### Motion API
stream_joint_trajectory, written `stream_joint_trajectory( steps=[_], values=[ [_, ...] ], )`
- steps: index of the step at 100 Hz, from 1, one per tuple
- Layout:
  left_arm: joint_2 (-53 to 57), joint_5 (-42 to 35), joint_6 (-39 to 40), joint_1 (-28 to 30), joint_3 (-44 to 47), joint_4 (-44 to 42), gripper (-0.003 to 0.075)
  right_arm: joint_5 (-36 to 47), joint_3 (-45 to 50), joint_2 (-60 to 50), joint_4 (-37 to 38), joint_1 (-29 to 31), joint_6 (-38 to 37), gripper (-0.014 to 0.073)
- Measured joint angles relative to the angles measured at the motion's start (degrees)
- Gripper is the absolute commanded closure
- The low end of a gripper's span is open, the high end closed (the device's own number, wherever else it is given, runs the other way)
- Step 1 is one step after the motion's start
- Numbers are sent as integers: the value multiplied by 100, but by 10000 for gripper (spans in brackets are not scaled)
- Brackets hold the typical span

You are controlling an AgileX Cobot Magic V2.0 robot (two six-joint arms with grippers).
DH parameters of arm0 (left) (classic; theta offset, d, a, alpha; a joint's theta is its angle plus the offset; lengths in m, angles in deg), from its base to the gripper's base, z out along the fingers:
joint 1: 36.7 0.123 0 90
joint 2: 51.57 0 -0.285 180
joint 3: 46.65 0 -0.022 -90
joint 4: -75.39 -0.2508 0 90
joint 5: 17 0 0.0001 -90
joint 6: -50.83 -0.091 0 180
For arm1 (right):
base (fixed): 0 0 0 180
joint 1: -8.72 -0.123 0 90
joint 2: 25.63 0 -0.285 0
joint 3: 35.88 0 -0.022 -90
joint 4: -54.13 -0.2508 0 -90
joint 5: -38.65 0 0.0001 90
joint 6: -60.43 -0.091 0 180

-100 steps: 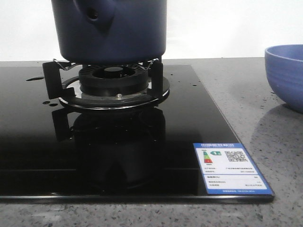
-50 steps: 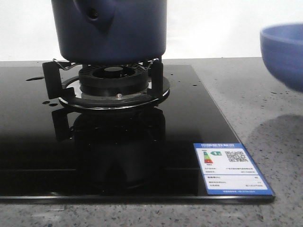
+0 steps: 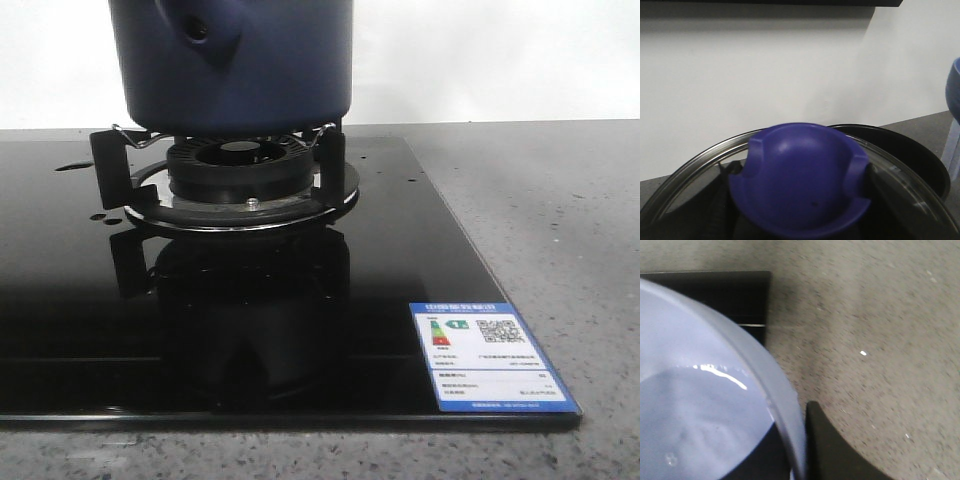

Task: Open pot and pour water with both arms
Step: 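Grasp the light blue bowl rim with the right gripper and lift it, then tilt the held bowl over the pot to pour water, right gripper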

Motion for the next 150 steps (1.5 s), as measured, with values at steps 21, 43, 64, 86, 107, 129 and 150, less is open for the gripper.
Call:
stream_joint_trajectory(
  steps=[21,43,64,86,107,129,150],
  values=[
    [0,0,0,0,0,0,437,-197,-1629,1013,0,-587,0,654],
    [0,0,-10,0,0,0,437,-219,-2912,1785,34,-1154,0,654],
    [0,0,-10,0,0,0,437,-146,-3219,2182,248,-1456,13,654],
    [0,0,-10,0,0,0,437,336,-3219,2318,841,-1819,13,654],
    [0,0,-10,0,0,0,437,603,-3228,2394,2050,-2451,13,654],
    [0,0,-10,0,0,0,437,651,-3231,2604,3141,-2969,13,653],
    [0,0,-10,0,0,0,437,697,-3231,2660,4126,-3233,-184,653]
  ],
)
